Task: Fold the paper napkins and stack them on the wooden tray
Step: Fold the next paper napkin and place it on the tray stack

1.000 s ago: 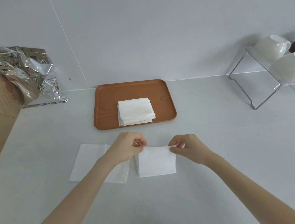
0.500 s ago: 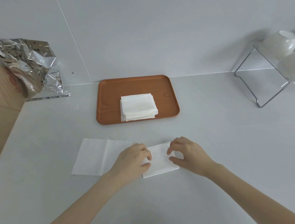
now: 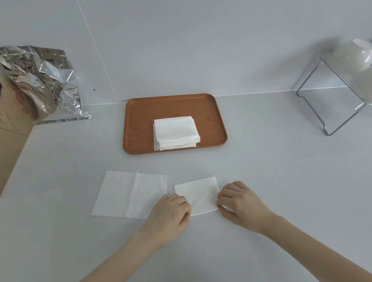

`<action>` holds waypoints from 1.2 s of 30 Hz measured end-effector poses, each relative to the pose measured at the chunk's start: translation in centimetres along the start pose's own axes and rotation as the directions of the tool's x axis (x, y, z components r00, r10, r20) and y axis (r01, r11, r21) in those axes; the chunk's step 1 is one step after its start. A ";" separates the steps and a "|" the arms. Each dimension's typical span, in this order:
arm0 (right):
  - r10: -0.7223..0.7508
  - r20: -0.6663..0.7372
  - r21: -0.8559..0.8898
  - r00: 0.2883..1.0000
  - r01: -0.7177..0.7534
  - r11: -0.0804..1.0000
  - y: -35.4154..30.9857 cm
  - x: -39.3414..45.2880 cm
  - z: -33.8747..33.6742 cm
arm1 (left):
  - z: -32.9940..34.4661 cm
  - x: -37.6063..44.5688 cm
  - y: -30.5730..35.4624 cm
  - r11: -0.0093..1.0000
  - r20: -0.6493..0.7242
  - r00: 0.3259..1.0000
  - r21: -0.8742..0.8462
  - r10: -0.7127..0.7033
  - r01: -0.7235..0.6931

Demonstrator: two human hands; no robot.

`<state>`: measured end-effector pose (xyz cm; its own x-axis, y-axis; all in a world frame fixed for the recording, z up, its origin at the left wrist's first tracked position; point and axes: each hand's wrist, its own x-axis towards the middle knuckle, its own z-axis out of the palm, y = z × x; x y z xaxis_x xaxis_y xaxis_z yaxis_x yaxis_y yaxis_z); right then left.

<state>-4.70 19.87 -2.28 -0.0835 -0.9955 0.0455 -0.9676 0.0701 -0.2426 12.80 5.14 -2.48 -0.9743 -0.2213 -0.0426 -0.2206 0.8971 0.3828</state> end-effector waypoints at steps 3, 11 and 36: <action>0.099 -0.055 0.131 0.994 -0.091 0.987 -0.2 1.1 -1.2 | -1.7 0.7 -0.3 0.951 -0.017 0.992 -0.288 -0.123 0.113; 0.438 -0.117 0.670 0.891 -0.255 0.697 -0.4 7.5 -6.4 | -8.9 4.7 -3.1 0.666 -0.133 0.929 -0.732 -0.345 0.142; 0.614 -0.122 0.579 0.780 -0.446 0.682 6.6 21.6 -3.7 | -9.8 14.5 -13.1 0.826 -0.314 0.825 -0.486 -0.470 0.285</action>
<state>-13.73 -0.90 0.66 -0.6880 -0.7257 0.0048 -0.4849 0.4548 -0.7470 2.00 -13.51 0.91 -0.6856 -0.7241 0.0747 -0.4377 0.4921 0.7525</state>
